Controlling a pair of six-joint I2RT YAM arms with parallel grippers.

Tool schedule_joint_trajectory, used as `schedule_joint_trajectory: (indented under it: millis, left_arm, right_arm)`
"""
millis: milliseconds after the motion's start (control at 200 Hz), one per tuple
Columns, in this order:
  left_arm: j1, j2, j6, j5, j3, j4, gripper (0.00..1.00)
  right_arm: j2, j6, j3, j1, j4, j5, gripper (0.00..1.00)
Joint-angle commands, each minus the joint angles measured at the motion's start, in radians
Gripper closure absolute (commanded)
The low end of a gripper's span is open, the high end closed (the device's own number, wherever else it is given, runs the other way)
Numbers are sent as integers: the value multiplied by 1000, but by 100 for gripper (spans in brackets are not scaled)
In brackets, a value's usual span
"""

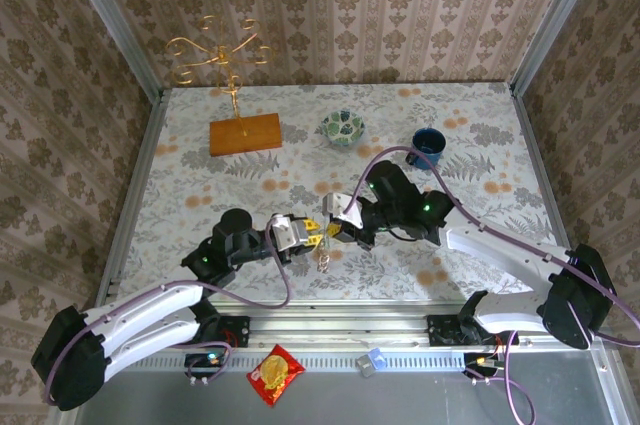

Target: Put the keys on the keyring

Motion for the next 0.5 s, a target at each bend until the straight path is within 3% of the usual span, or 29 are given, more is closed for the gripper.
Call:
schedule_joint_trajectory:
  millis: [0,265,495]
  left_arm:
    - [-7,5,58,-5,69,-111,78]
    - [-7,38,68,8,100,-128,79]
    - [-5,42,74,24,106,-145,92]
  right_arm:
    - [21,-87,85,22,-145,71,100]
    - [93,-191,189,110,-284,229,100]
    - [95,-182,205,136,-244,195,100]
